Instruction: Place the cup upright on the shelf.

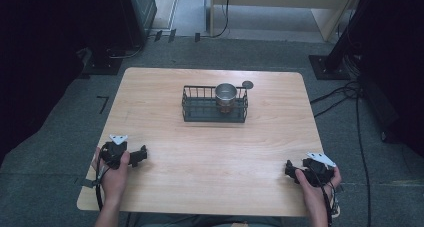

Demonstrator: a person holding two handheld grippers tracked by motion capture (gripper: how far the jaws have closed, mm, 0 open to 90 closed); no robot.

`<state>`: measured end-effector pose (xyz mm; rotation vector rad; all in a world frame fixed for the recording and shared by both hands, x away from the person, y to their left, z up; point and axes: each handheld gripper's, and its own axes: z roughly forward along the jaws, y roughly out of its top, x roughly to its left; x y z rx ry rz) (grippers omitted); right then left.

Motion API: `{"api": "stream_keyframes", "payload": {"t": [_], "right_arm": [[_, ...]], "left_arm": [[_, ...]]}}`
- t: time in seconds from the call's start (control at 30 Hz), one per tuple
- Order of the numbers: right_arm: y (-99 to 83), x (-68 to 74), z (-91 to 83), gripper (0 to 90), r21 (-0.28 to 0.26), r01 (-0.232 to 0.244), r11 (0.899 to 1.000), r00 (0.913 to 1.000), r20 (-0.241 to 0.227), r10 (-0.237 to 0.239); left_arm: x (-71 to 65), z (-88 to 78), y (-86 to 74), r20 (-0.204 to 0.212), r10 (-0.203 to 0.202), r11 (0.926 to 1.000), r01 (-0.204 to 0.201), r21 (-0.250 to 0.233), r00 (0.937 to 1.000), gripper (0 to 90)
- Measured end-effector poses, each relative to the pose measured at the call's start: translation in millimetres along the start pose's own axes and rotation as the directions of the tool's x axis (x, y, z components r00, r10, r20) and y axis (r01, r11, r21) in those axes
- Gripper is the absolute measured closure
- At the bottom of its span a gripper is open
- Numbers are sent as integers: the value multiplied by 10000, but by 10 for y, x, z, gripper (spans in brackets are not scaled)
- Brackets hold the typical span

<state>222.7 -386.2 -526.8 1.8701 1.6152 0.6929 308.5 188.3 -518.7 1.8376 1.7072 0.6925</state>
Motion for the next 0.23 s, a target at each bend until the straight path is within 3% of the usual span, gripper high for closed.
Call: {"api": "stream_keyframes", "payload": {"t": [0.23], "right_arm": [[-9, -13, 0, 0, -24, -83, 10000, 9999, -76, 83]], "left_arm": [[0, 0, 0, 2, 4, 10000, -4, 1, 10000, 0]]}}
